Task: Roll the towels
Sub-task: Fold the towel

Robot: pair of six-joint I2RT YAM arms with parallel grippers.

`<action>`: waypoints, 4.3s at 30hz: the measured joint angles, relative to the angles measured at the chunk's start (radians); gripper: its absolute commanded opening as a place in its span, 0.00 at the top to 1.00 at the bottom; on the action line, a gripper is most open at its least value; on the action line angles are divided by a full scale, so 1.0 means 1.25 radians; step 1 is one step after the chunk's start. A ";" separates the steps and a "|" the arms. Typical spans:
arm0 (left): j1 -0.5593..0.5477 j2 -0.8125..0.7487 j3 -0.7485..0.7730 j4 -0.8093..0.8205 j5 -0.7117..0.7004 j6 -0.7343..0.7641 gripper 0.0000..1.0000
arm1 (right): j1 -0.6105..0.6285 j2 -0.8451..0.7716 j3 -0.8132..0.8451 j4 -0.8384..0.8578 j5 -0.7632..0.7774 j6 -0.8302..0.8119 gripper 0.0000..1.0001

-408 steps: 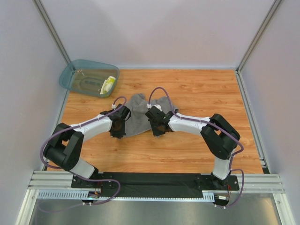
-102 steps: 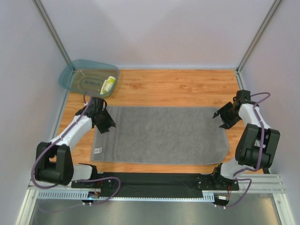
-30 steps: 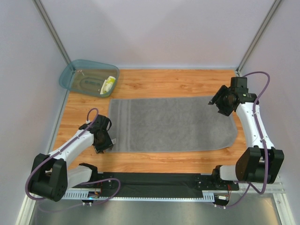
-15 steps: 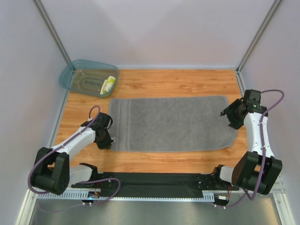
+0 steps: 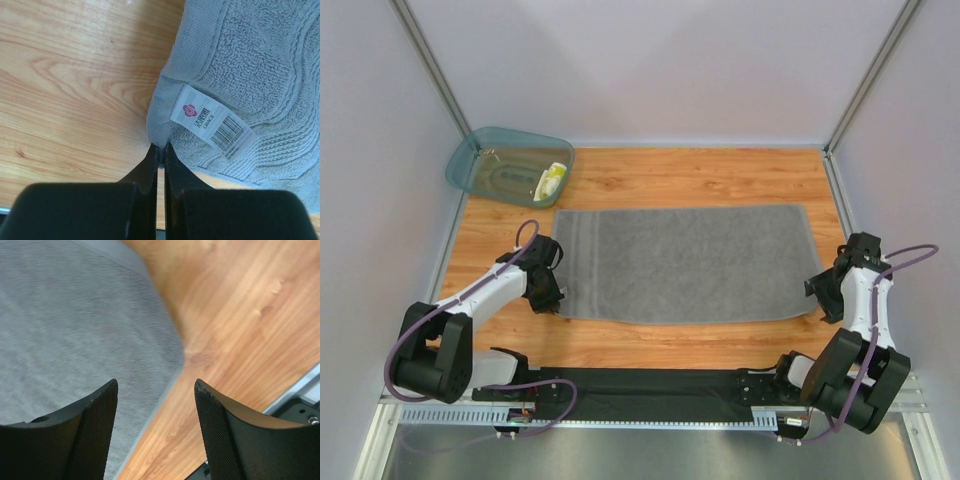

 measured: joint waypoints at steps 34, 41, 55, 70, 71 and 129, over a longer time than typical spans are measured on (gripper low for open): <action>0.000 0.004 0.002 0.000 0.014 0.006 1.00 | -0.058 0.012 0.063 0.110 -0.063 0.012 0.73; 0.000 0.009 0.005 -0.002 0.016 0.009 1.00 | -0.017 0.004 0.141 0.074 -0.036 -0.017 0.20; -0.001 -0.006 -0.001 -0.006 0.020 0.013 1.00 | -0.055 0.074 -0.050 0.104 -0.037 0.002 0.28; -0.001 -0.010 -0.008 -0.004 0.023 0.013 1.00 | -0.155 0.189 -0.067 0.183 -0.107 -0.013 0.37; -0.001 -0.010 -0.008 -0.004 0.023 0.013 1.00 | -0.158 0.195 -0.062 0.184 -0.110 -0.014 0.37; -0.002 -0.450 0.097 -0.291 0.083 -0.036 1.00 | -0.175 -0.244 0.010 -0.056 -0.280 -0.019 1.00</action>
